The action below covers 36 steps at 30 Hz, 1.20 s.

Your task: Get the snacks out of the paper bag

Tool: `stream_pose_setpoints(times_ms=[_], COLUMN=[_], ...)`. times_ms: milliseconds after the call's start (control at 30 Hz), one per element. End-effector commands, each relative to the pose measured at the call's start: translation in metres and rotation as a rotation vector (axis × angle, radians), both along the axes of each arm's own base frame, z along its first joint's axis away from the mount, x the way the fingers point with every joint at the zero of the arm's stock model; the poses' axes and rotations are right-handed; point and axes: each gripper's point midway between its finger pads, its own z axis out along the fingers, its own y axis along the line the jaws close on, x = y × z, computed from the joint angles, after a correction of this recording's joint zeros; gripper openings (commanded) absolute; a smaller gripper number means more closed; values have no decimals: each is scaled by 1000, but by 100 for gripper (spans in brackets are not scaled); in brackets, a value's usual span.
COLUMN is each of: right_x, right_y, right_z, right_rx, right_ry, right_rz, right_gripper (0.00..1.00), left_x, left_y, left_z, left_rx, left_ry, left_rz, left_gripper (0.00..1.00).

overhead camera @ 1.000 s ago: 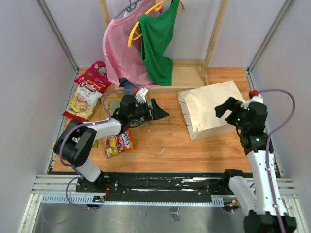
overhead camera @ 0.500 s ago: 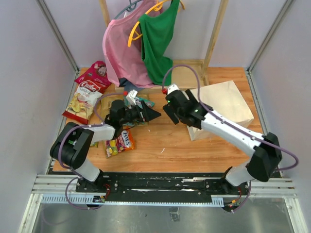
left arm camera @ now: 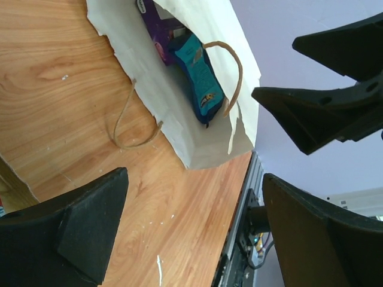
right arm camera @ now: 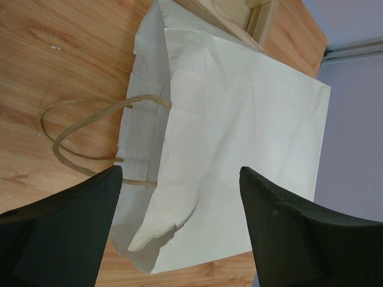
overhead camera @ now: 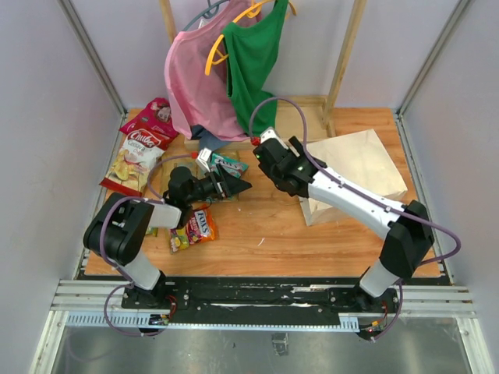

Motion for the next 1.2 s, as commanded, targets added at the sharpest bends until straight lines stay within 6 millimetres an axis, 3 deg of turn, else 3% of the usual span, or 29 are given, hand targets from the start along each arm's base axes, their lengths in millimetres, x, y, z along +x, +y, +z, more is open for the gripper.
stream_pose_setpoints(times_ms=[0,167,500,800,967,1167], right_x=[13,26,52,65,66,65], right_y=[-7,-14,-33,-36,-43,-54], right_z=[-3,-17,-48,-62,-62,-53], right_rx=[-75,-104,-133,-160,-187,-202], right_ry=[-19,12,62,52,27,-8], right_rz=[-40,-63,-119,-140,-172,-209], right_gripper=[79,72,68,61,44,15], left_x=[-6,-8,-10,-10,-10,-9], left_y=[-1,0,3,3,3,3], left_z=[12,14,16,14,14,14], left_rx=[-15,-16,-8,-6,-3,-1], left_ry=[-61,-66,-67,-63,-61,-64], left_rz=[-23,-22,-11,-10,-7,-3], left_gripper=[97,97,97,97,97,97])
